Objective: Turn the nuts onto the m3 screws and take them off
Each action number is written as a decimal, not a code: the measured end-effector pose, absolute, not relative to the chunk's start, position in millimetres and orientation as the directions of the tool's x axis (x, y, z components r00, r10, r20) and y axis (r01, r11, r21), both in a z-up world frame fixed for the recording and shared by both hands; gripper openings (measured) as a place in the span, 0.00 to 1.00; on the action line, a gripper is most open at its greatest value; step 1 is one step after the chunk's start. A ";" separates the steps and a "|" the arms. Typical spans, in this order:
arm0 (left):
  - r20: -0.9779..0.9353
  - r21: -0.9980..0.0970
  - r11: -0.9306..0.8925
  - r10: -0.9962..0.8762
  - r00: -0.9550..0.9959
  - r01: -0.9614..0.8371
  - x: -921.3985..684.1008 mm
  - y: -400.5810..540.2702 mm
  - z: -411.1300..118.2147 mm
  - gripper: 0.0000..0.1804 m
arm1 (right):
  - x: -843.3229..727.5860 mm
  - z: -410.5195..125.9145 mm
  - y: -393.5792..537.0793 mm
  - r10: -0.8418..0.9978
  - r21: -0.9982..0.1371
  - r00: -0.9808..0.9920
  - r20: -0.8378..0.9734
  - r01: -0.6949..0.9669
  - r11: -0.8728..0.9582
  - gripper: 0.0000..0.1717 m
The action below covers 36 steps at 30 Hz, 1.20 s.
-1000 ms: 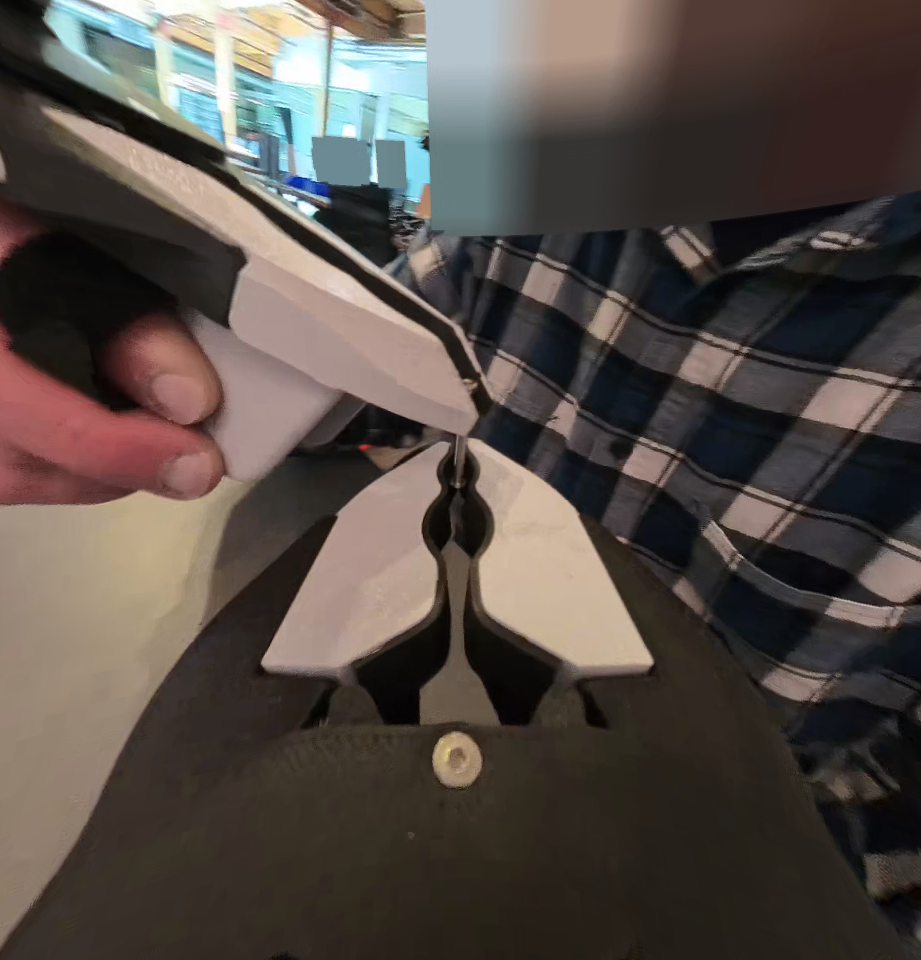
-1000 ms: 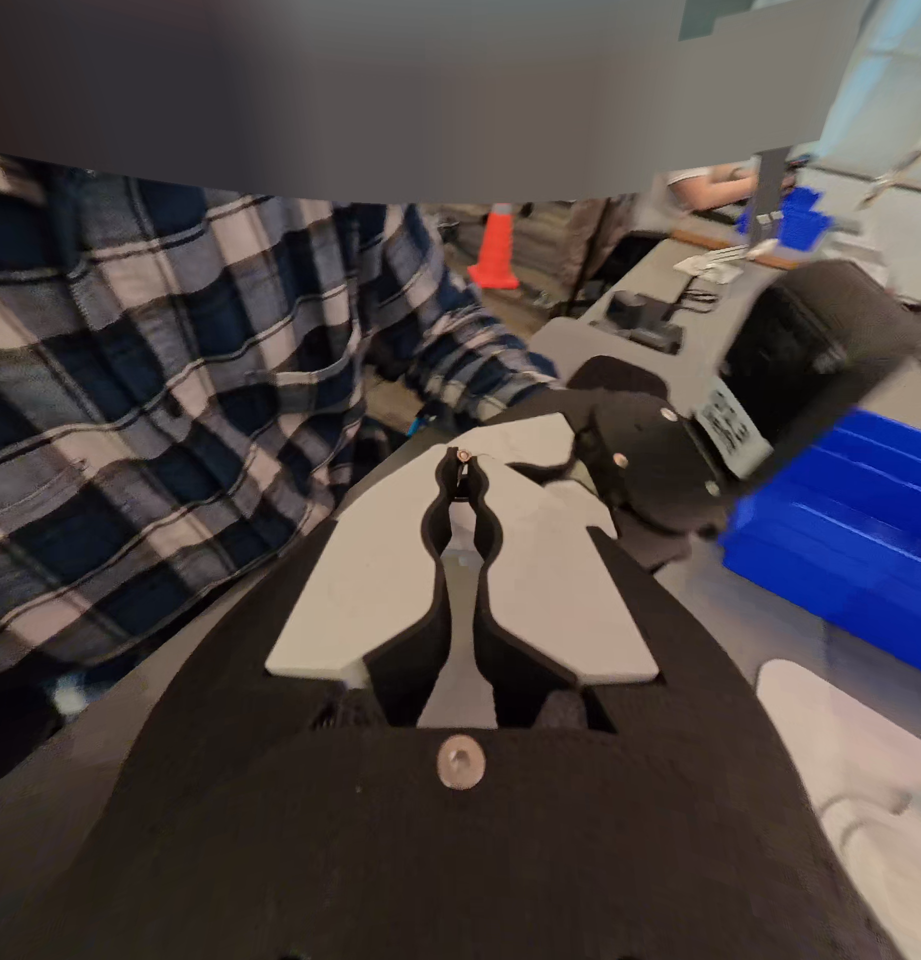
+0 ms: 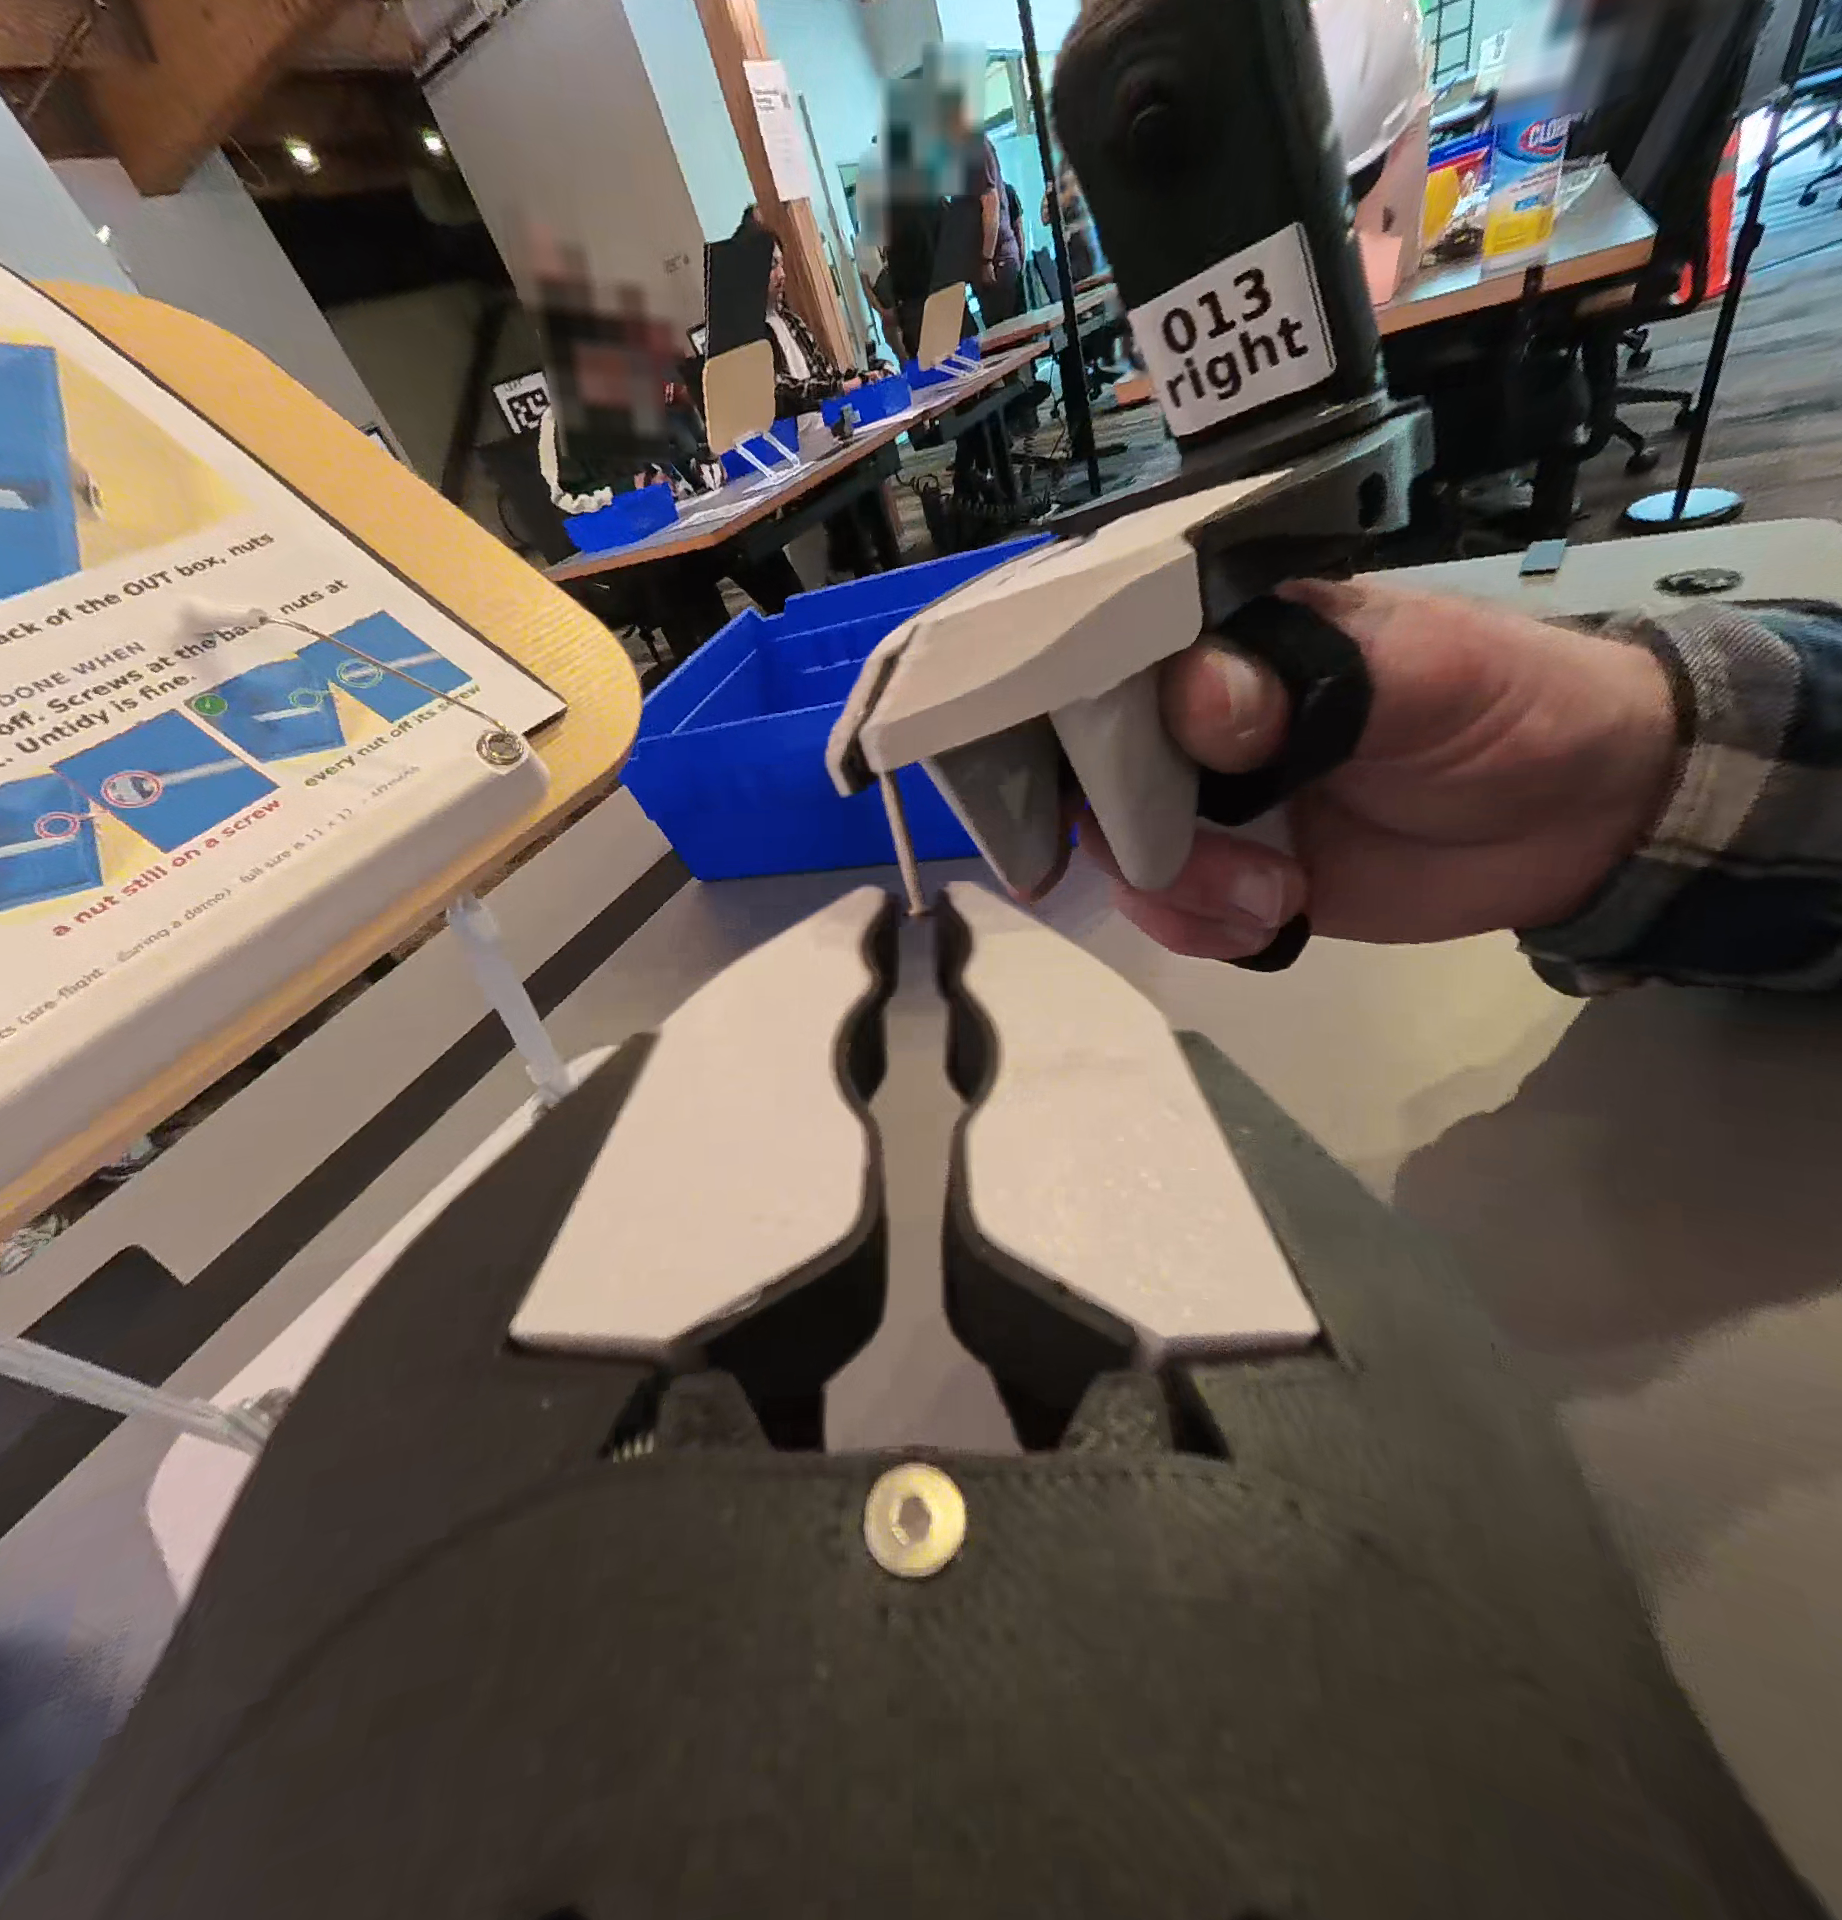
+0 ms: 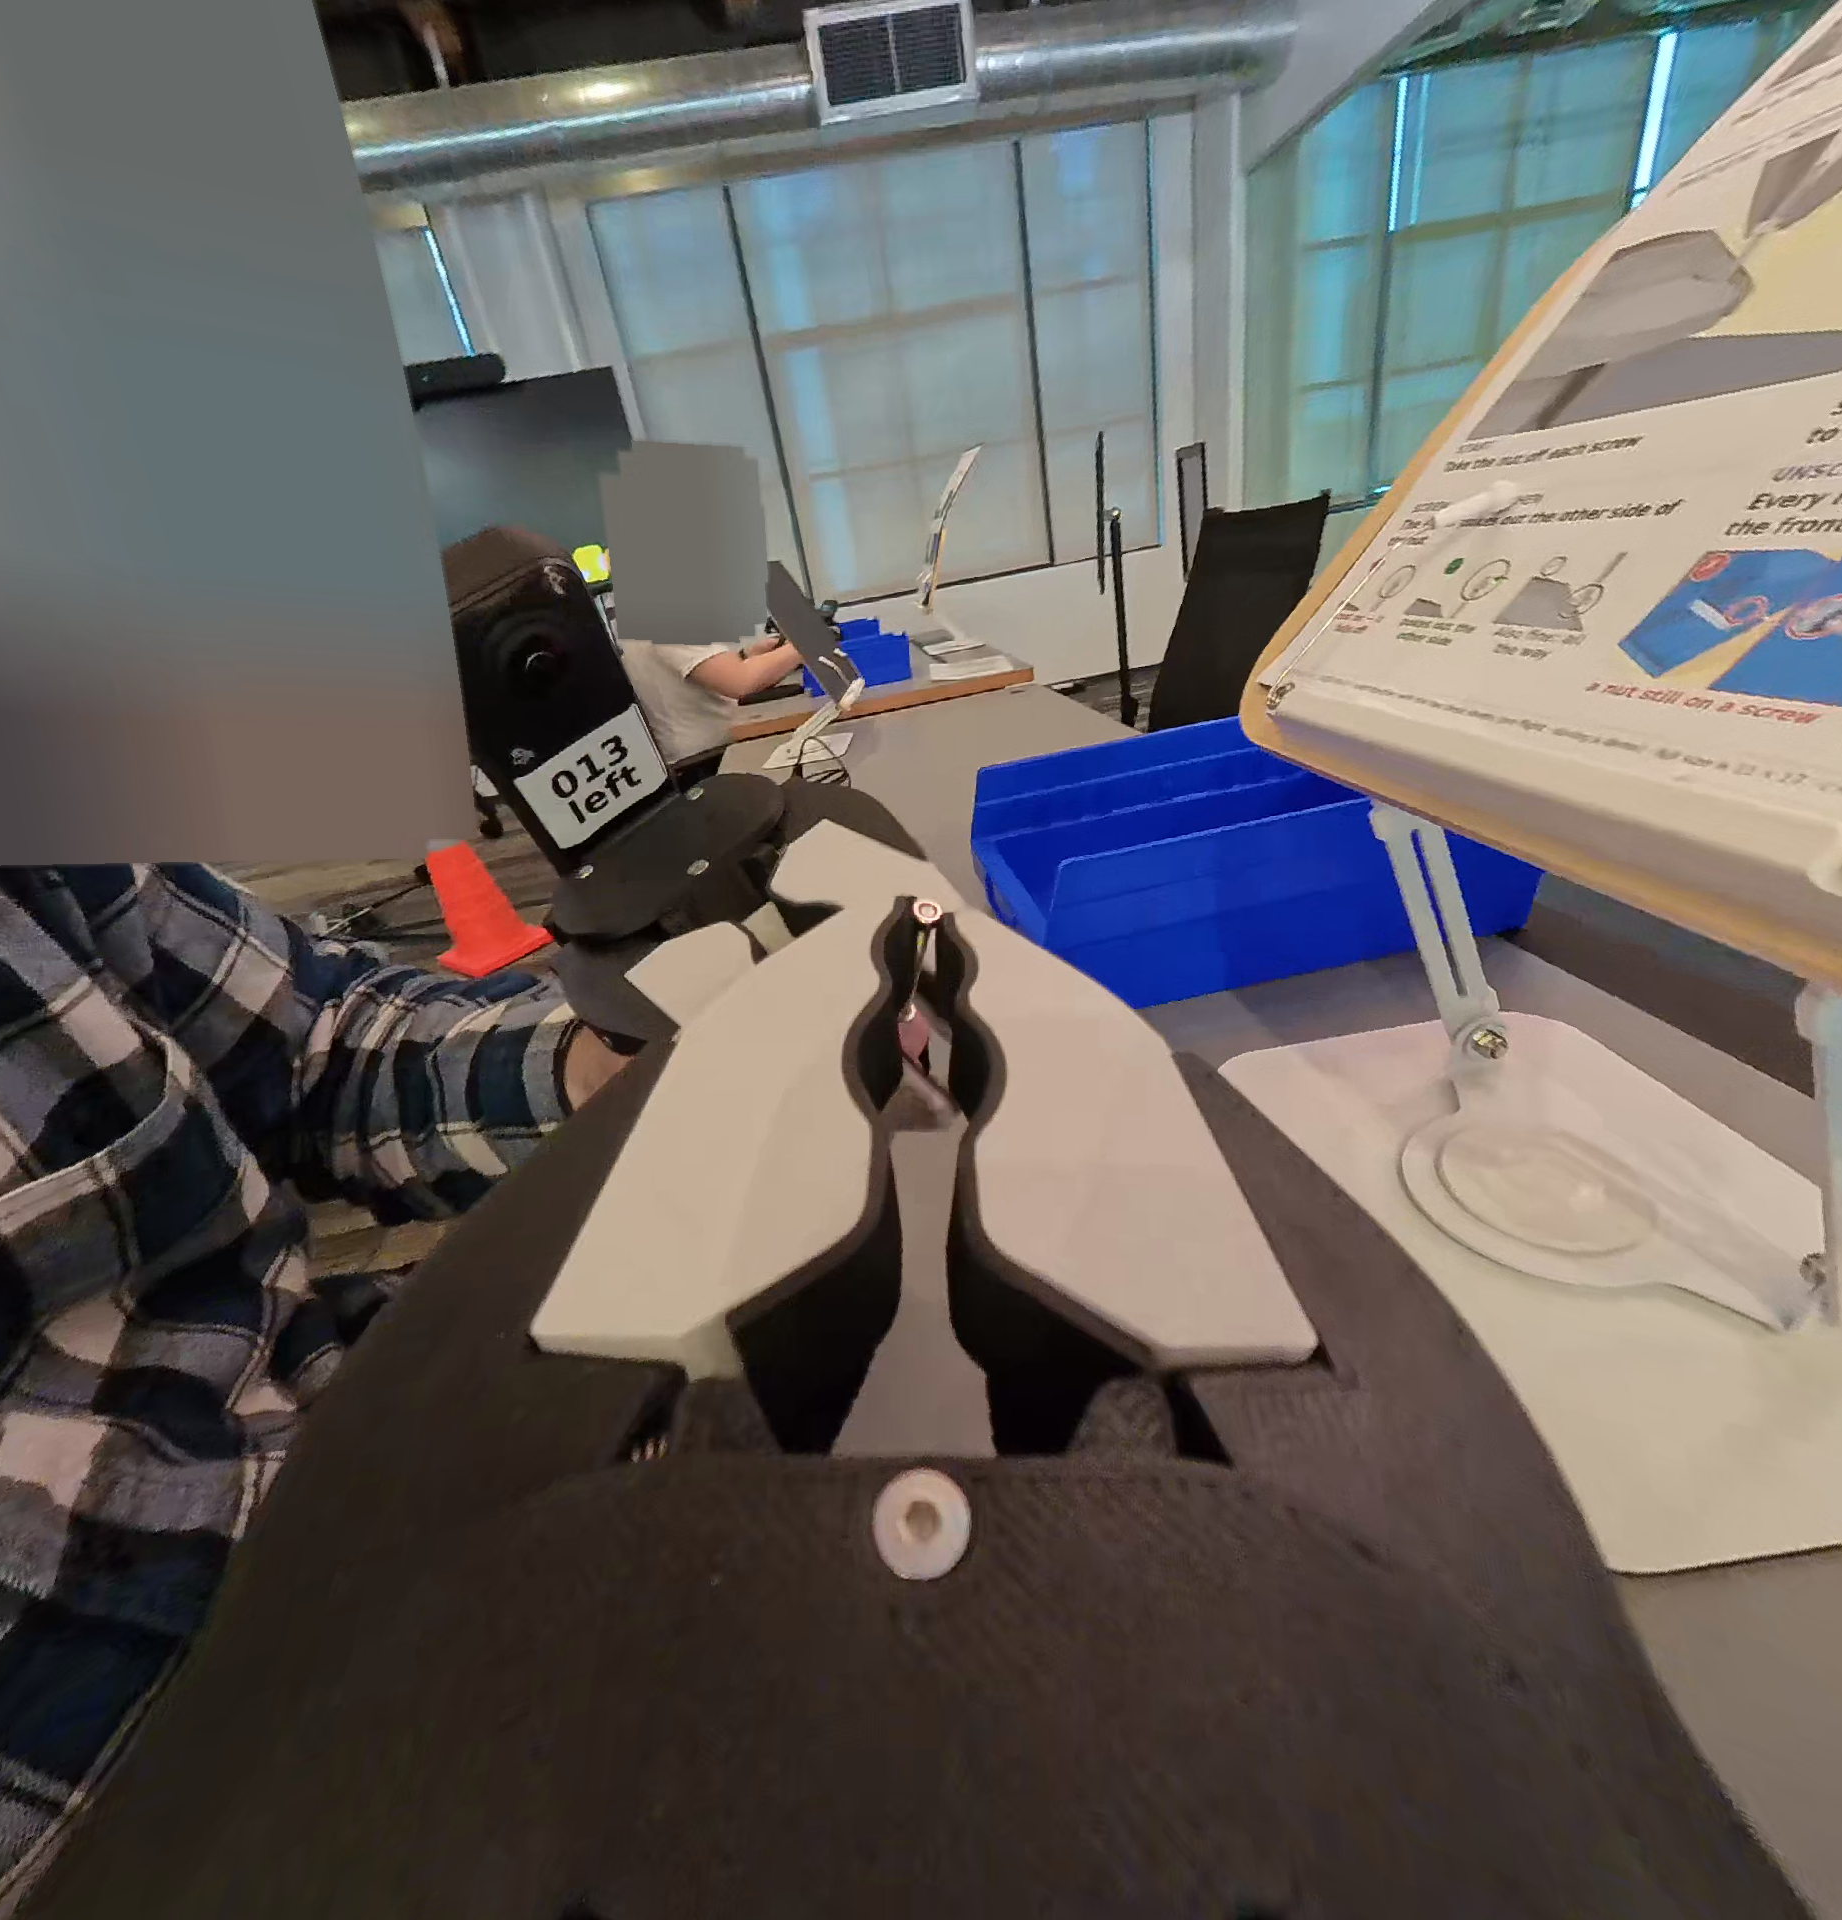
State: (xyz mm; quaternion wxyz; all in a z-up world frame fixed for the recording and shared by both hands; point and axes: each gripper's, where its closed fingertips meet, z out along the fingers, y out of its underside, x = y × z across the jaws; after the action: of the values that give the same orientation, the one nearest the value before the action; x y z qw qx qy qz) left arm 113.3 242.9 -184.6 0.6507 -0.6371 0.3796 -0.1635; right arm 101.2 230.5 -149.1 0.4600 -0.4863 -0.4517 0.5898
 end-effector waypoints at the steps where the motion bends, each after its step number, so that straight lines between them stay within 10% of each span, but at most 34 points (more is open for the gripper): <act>1: -0.278 -0.956 0.137 -0.699 0.659 -0.258 113.5 241.8 -183.1 0.02 | 102.0 -148.1 230.1 0.985 -0.981 -0.087 -0.146 -0.116 -0.155 0.02; 9: -0.193 -0.963 0.057 -0.826 0.530 -0.262 125.7 228.5 -192.5 0.01 | 102.9 -152.4 221.4 0.979 -0.989 -0.166 -0.119 -0.066 -0.131 0.03; 21: 0.202 -0.970 -0.164 -0.955 -0.219 -0.180 143.0 151.8 -194.7 0.01 | 115.7 -157.0 161.2 0.781 -0.994 -0.625 0.019 0.070 0.081 0.03; 29: 0.247 -0.967 -0.208 -0.911 -0.330 -0.149 140.6 141.1 -191.1 0.01 | 115.5 -156.2 157.9 0.767 -0.996 -0.642 0.026 0.046 0.073 0.03; 36: 0.151 -0.984 -0.144 -0.987 -0.059 -0.107 142.7 173.5 -194.1 0.16 | 108.8 -149.4 183.6 0.871 -1.000 -0.491 0.015 0.013 0.024 0.03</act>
State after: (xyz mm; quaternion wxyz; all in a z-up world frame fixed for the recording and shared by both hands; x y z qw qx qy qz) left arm 142.7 173.5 -194.1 0.4184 -0.5436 0.5029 -0.5259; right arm 108.8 183.6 -149.4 0.3571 -0.3566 -0.6201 0.6006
